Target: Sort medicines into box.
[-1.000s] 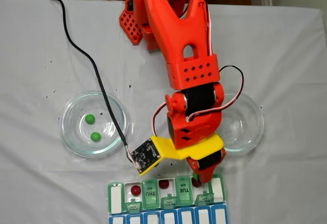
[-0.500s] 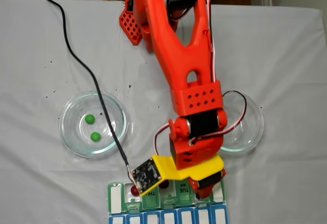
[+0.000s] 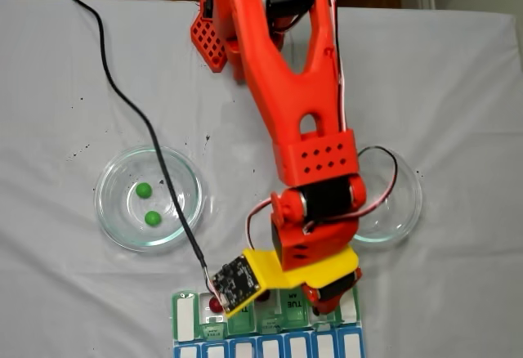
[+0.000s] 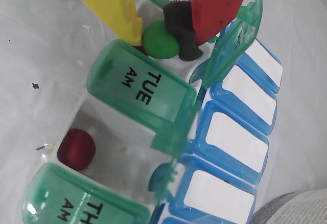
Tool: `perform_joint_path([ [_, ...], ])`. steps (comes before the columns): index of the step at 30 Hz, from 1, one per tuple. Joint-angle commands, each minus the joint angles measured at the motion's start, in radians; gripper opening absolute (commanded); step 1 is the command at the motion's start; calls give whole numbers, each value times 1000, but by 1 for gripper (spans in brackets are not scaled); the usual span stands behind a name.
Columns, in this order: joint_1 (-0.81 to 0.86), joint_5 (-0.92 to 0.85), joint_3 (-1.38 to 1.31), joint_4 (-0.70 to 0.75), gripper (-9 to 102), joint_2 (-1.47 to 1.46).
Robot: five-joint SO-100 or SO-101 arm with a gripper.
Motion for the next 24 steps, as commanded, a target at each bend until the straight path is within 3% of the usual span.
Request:
perform_joint_path([
  [1, 14, -46, -49, -20, 16, 75],
  [4, 0, -66, 198, -184, 16, 279],
  [6, -9, -75, 299, -207, 16, 396],
  [15, 18, -67, 48, 92, 15, 321],
  [21, 81, -101, -37, 144, 13, 290],
  [24, 117, -133, -92, 91, 11, 178],
])
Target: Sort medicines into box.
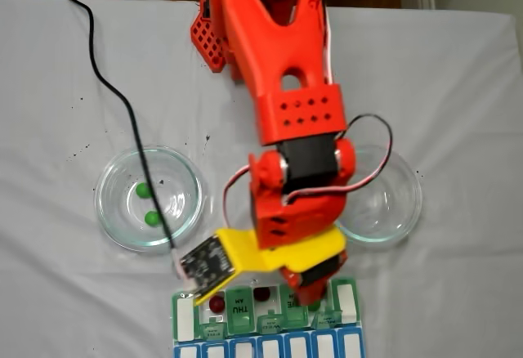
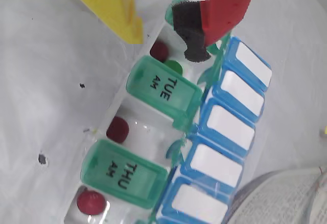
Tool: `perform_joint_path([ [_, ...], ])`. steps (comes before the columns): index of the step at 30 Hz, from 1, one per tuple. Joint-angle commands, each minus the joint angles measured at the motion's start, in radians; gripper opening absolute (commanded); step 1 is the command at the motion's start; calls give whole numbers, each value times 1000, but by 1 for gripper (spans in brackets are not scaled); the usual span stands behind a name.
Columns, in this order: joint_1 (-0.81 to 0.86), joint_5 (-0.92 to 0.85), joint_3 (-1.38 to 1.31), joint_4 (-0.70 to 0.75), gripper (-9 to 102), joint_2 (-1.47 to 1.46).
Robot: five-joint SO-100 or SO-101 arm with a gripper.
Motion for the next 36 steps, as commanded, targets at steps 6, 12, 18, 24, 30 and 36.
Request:
perform_joint_path([
  [6, 87, -38, -468, 189, 11, -259],
  [12, 121, -57, -468, 287, 12, -147],
  [18, 189, -124, -456, 379, 16, -48],
  [24, 258, -255, -407, 543, 13, 60],
  [30, 302, -293, -428, 545, 7, -29],
  [36, 336, -310, -298, 466, 6, 34],
])
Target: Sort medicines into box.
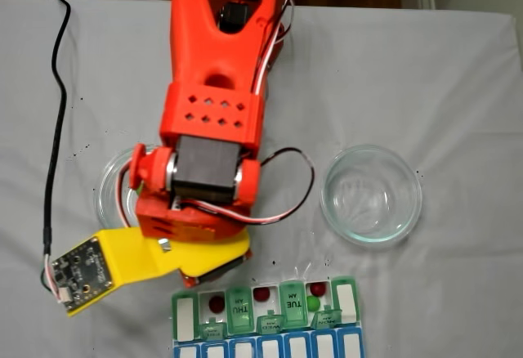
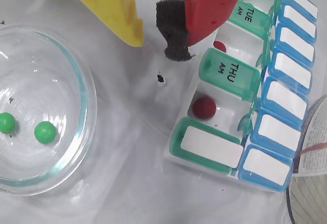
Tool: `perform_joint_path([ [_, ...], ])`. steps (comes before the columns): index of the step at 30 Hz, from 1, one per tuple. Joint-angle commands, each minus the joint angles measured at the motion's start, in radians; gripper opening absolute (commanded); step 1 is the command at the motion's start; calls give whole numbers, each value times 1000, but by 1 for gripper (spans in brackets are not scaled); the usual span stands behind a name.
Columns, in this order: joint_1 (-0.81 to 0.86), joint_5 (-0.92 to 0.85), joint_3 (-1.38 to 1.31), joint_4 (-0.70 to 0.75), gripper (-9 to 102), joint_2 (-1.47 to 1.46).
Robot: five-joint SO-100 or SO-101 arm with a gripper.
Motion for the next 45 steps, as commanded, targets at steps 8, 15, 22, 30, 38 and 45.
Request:
perform_joint_path([
  [8, 72, -86, 144, 20, 0, 247],
  [15, 127, -160, 101, 121, 0, 221],
  [22, 202, -377, 239, 54, 0, 225],
  [30, 267, -641, 449, -32, 18, 367],
  [38, 299, -769, 500, -49, 17, 347],
  [45, 322, -871, 604, -153, 16, 365],
])
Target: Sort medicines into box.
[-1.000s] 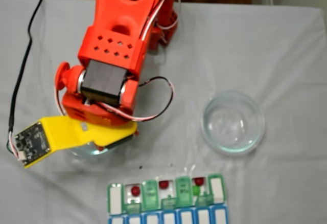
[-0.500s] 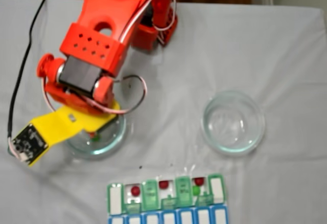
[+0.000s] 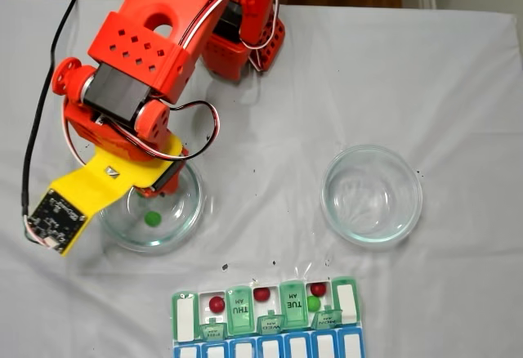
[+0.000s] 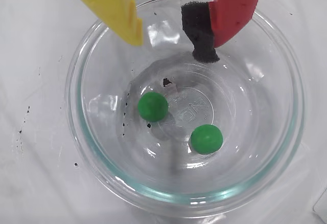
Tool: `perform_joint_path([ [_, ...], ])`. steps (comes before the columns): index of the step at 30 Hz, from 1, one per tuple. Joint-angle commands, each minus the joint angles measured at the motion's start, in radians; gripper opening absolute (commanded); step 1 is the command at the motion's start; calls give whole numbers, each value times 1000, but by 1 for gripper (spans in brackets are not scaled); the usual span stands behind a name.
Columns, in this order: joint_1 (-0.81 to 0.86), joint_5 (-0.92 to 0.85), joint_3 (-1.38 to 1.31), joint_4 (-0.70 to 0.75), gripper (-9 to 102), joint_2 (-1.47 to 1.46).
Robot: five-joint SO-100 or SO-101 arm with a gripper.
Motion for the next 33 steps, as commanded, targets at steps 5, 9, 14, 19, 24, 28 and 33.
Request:
perform_joint_path([
  [5, 25, -78, 60, -104, 17, 114],
  [9, 28, -72, 84, -158, 17, 107],
  [14, 37, -92, 87, -178, 17, 103],
  [19, 40, -92, 104, -221, 20, 98],
  [24, 34, -91, 95, -238, 21, 31],
  [28, 31, -91, 101, -250, 21, -5],
  [33, 23, -89, 98, -279, 20, -51],
])
